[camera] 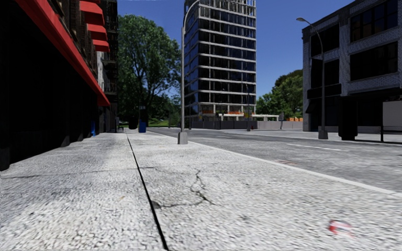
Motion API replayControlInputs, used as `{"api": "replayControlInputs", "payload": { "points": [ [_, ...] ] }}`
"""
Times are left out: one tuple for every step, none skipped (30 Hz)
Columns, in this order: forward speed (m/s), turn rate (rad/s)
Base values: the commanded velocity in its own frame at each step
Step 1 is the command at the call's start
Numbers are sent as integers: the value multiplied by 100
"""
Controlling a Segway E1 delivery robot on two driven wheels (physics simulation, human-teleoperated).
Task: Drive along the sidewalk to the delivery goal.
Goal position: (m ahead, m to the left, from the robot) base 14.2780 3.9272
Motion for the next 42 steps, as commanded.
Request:
{"api": "replayControlInputs", "payload": {
  "points": [
    [200,39],
    [200,39],
    [200,40],
    [200,40],
    [200,40],
    [200,42],
    [200,45],
    [200,45],
    [200,46],
    [200,46],
    [200,46],
    [200,46],
    [200,46],
    [200,47],
    [200,47],
    [200,49],
    [200,49],
    [200,50],
    [200,50],
    [200,50],
    [200,50],
    [200,50],
    [200,50],
    [200,47],
    [200,47],
    [200,42],
    [200,39],
    [200,39],
    [200,39],
    [200,39],
    [200,32],
    [200,32],
    [200,0],
    [200,0],
    [200,0],
    [200,0],
    [200,0],
    [200,0],
    [200,0],
    [200,0],
    [200,0],
    [200,0]
  ]
}}
